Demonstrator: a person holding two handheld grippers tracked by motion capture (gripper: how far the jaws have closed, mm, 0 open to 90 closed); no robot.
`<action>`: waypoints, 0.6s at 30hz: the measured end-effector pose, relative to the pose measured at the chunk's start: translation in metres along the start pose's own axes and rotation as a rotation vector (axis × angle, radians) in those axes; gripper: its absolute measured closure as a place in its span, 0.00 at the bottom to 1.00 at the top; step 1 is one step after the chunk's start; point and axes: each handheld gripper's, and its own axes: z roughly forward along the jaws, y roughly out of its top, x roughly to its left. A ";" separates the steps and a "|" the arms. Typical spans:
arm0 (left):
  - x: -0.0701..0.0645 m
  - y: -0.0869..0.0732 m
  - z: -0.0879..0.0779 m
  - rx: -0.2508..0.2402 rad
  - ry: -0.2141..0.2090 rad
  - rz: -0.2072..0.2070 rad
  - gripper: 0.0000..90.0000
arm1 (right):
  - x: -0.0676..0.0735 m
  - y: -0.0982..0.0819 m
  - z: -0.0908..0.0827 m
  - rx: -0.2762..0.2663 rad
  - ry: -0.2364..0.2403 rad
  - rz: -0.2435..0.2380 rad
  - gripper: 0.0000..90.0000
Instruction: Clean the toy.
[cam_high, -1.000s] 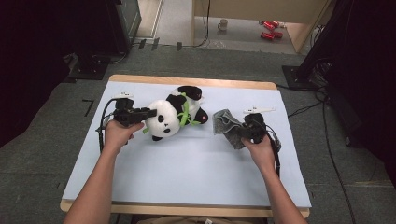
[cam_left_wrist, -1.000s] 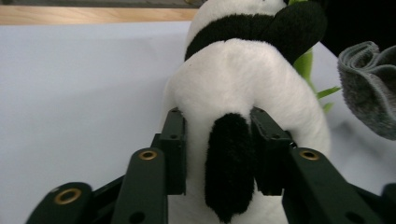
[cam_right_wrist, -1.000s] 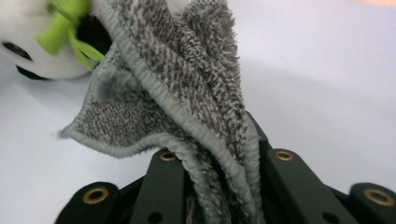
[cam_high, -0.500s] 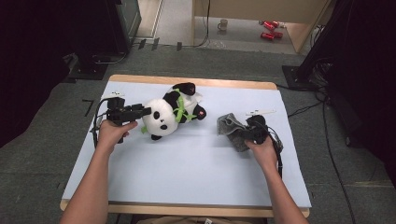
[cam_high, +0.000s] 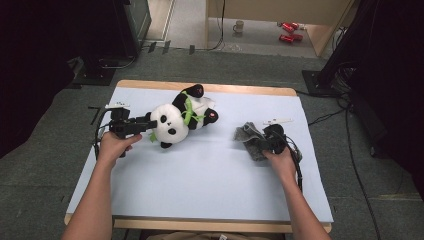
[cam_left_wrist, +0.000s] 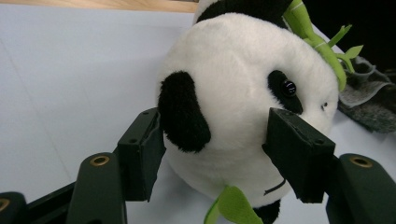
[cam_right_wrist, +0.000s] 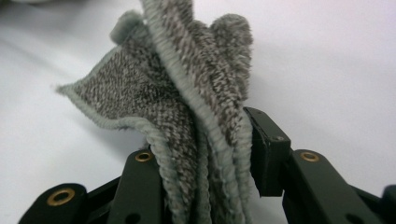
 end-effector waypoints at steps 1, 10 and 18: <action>0.001 0.000 0.001 -0.006 0.001 0.002 0.41 | -0.001 -0.001 0.002 0.003 0.004 -0.007 0.66; 0.008 -0.002 0.000 -0.035 0.021 0.003 0.40 | -0.014 0.001 0.000 -0.007 0.103 0.071 0.34; 0.012 0.001 0.001 -0.035 0.032 -0.002 0.40 | -0.012 0.008 -0.015 -0.025 0.122 0.045 0.30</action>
